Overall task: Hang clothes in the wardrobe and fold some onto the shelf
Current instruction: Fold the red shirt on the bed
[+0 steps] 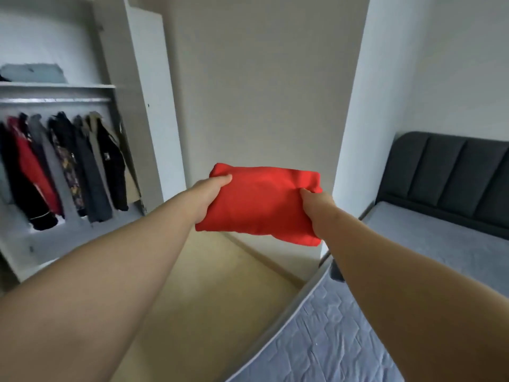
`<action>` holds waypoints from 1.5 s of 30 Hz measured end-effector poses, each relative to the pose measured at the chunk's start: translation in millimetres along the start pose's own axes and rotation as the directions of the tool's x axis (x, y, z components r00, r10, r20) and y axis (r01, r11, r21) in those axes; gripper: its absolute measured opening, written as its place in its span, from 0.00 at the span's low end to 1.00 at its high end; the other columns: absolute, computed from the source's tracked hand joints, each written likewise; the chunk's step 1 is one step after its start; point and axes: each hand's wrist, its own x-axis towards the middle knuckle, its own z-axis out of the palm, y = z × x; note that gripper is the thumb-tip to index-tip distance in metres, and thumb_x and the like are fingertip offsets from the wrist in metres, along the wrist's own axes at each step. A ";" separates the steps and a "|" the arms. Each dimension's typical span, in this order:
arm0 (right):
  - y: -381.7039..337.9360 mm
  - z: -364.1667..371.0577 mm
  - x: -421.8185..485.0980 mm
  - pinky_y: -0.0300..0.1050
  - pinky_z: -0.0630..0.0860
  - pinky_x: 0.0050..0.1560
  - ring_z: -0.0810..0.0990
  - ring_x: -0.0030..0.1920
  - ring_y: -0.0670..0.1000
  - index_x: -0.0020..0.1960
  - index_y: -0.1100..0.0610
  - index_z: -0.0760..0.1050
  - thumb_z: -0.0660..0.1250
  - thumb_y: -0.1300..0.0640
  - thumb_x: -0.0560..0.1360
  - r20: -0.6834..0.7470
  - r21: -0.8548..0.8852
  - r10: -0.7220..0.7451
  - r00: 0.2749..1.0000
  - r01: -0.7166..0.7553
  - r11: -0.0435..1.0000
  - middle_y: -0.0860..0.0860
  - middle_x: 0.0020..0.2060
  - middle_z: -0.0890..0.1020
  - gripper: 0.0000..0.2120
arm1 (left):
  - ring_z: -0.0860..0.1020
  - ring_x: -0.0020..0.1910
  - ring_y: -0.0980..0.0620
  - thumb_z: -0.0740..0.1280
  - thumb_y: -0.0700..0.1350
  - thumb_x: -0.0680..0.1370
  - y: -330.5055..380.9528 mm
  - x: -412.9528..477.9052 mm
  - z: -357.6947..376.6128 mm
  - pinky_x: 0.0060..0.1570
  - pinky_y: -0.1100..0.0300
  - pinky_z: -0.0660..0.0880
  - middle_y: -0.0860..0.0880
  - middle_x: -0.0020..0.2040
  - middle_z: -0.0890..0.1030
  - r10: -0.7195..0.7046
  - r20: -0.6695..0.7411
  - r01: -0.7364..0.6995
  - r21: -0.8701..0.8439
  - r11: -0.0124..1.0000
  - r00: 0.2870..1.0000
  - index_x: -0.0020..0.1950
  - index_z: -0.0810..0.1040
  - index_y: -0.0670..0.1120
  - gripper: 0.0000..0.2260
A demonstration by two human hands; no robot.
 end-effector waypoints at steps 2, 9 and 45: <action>-28.4 48.4 -2.7 0.45 0.66 0.55 0.72 0.63 0.58 0.66 0.62 0.68 0.57 0.55 0.79 0.082 0.023 -0.043 0.996 0.041 0.999 0.60 0.62 0.75 0.18 | 0.78 0.48 0.44 0.66 0.56 0.75 10.4 9.0 -52.5 0.50 0.52 0.73 0.44 0.54 0.78 0.008 -0.052 -0.010 -0.032 0.999 0.999 0.65 0.73 0.46 0.23; -123.3 203.3 -1.0 0.46 0.65 0.60 0.70 0.65 0.58 0.68 0.62 0.67 0.56 0.57 0.80 0.223 0.081 -0.174 0.959 0.160 0.984 0.60 0.64 0.73 0.18 | 0.78 0.39 0.45 0.66 0.54 0.76 47.0 47.4 -209.4 0.39 0.55 0.74 0.44 0.44 0.79 0.042 -0.189 -0.064 -0.111 0.992 0.981 0.58 0.75 0.45 0.16; -335.0 760.7 266.3 0.47 0.74 0.29 0.78 0.40 0.56 0.60 0.54 0.69 0.61 0.50 0.78 0.872 0.199 -0.079 0.484 -0.202 0.959 0.55 0.43 0.78 0.13 | 0.76 0.43 0.44 0.63 0.50 0.78 144.5 453.5 -614.6 0.49 0.51 0.71 0.42 0.47 0.78 -0.044 -0.680 -0.068 -0.136 0.988 0.732 0.59 0.72 0.41 0.16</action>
